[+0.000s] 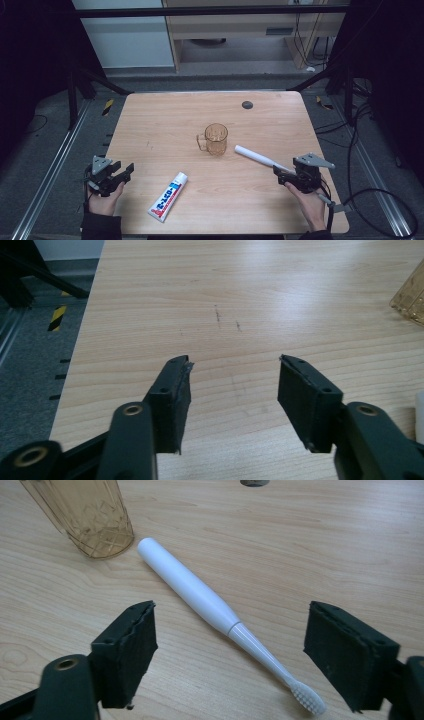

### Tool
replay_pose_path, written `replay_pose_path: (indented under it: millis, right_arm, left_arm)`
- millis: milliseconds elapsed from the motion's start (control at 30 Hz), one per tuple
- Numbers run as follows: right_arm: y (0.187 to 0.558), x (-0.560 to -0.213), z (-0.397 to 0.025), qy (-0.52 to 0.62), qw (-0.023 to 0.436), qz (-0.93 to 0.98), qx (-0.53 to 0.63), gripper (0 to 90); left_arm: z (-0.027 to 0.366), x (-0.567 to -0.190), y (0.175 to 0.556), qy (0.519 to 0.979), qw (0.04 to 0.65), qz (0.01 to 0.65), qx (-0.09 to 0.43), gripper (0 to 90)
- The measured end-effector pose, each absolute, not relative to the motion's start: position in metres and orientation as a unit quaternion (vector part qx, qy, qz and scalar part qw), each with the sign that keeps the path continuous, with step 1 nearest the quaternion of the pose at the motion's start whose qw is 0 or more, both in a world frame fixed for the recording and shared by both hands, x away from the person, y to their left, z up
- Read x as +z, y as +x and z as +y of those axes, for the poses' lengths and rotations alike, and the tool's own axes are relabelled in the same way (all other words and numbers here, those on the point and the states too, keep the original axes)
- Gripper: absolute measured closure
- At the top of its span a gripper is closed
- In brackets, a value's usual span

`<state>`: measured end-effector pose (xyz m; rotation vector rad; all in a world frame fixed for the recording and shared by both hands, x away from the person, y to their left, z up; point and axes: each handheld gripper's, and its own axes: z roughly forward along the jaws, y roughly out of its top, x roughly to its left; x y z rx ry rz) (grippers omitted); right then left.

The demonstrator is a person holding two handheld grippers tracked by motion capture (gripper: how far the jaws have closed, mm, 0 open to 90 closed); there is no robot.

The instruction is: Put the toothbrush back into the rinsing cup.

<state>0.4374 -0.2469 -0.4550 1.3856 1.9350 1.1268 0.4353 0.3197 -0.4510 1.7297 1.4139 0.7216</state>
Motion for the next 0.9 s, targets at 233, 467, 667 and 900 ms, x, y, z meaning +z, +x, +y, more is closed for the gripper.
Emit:
replay_pose_path:
  millis: [233, 467, 667, 900]
  right_arm:
    - [0.438, -0.455, -0.241, 0.501, 0.238, 0.718, 0.42, 29.5]
    - [0.439, -0.45, -0.227, 0.49, 0.23, 0.723, 0.428, 35.4]
    - [0.443, -0.45, -0.218, 0.479, 0.227, 0.736, 0.421, 40.1]
    - [0.45, -0.45, -0.208, 0.477, 0.224, 0.736, 0.424, 45.9]
  left_arm:
    - [0.319, -0.452, 0.434, 0.682, 0.386, 0.554, 0.28, 58.5]
    - [0.314, -0.453, 0.437, 0.693, 0.383, 0.548, 0.269, 65.9]
    - [0.309, -0.451, 0.436, 0.702, 0.377, 0.535, 0.28, 70.8]
    - [0.312, -0.451, 0.436, 0.701, 0.376, 0.539, 0.276, 77.9]
